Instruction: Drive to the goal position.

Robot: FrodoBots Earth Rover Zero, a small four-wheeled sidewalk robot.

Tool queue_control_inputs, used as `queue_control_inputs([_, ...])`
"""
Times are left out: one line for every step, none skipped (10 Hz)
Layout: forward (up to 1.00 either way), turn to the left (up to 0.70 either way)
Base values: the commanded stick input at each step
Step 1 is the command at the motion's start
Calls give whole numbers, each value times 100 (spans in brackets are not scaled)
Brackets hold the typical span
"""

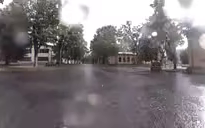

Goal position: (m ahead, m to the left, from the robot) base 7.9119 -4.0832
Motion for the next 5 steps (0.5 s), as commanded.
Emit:
queue_control_inputs([85, 0])
queue_control_inputs([85, 0])
queue_control_inputs([85, 0])
queue_control_inputs([85, 0])
queue_control_inputs([85, 0])
